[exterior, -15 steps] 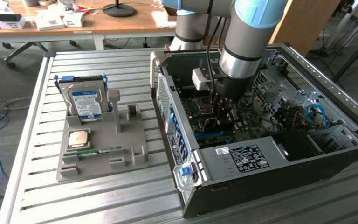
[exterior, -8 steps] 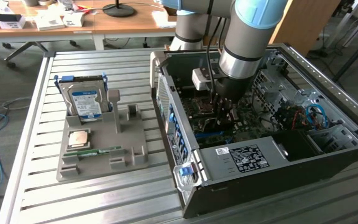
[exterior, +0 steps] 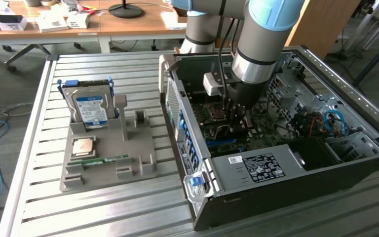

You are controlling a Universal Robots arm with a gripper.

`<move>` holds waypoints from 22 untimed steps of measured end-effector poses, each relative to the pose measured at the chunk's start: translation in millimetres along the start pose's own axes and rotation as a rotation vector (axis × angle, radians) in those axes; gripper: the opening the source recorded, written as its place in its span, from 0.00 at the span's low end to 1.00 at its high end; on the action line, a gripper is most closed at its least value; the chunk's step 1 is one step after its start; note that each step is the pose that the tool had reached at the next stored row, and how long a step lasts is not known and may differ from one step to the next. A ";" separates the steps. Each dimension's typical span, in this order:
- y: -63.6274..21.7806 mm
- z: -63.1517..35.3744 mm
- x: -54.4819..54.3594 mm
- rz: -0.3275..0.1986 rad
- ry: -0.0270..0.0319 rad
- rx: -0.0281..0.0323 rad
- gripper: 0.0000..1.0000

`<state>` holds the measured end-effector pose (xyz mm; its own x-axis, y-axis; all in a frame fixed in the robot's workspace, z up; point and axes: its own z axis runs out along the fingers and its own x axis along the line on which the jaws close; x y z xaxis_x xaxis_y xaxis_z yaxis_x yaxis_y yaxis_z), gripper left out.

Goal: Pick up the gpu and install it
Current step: 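Insert the gpu into the slot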

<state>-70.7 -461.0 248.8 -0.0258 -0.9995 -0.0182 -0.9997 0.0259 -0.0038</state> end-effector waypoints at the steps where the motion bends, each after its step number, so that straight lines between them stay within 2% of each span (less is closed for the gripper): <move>1: 0.0 0.0 0.0 0.000 0.0000 0.0000 0.26; 22: 0.0 1.4 0.1 0.000 0.0002 -0.0002 0.26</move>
<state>-70.7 -461.0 247.4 -0.0258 -0.9995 -0.0179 -0.9997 0.0259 -0.0036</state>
